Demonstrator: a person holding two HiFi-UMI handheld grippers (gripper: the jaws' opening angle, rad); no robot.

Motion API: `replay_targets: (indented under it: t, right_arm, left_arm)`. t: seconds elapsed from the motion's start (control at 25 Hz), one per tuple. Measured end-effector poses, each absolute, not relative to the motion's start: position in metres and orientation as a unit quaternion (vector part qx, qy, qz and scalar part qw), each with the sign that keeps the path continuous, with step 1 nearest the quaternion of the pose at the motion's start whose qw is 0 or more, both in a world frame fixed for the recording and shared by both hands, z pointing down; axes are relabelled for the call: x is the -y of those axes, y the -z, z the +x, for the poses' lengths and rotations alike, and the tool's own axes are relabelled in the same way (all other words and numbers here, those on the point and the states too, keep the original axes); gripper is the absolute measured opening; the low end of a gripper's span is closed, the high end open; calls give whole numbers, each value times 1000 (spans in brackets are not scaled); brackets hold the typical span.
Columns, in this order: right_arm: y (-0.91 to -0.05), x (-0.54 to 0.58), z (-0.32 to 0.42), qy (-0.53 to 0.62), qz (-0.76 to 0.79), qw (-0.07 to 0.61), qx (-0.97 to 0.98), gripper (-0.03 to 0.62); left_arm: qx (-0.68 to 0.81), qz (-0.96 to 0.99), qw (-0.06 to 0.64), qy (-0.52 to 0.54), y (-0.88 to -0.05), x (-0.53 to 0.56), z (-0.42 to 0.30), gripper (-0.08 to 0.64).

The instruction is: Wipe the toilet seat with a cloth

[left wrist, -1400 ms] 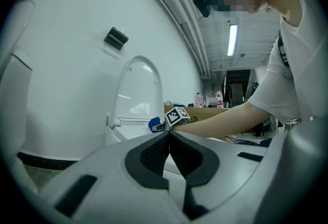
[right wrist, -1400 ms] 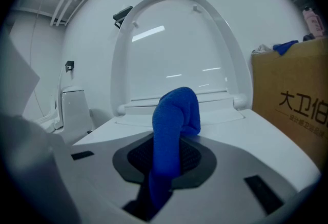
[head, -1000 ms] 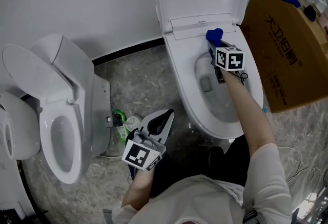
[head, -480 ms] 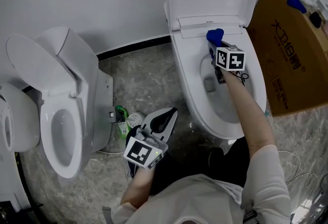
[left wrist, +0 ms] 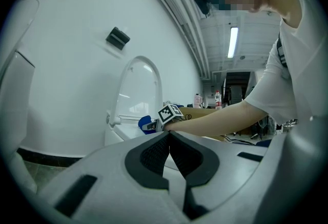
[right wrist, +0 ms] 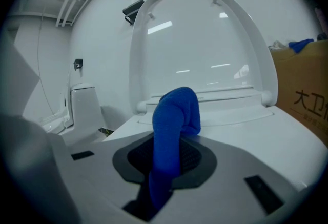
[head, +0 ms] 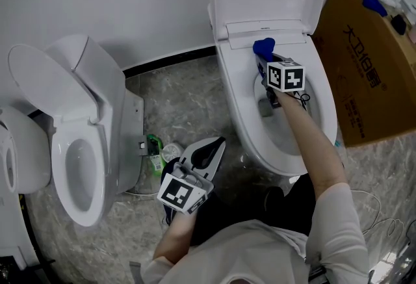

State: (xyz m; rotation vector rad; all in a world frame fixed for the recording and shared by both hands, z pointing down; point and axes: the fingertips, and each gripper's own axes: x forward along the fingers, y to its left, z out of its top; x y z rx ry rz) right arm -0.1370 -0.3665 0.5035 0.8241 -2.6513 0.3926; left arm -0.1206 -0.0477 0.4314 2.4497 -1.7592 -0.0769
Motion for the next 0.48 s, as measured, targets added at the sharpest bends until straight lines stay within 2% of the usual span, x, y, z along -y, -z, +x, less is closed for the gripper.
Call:
replay_targets:
  t: [0.48]
  right_arm:
    - [-502,337,-157,-142,251,177,941,51]
  left_arm:
    - [577,813,60,40,-424,45,-115,5]
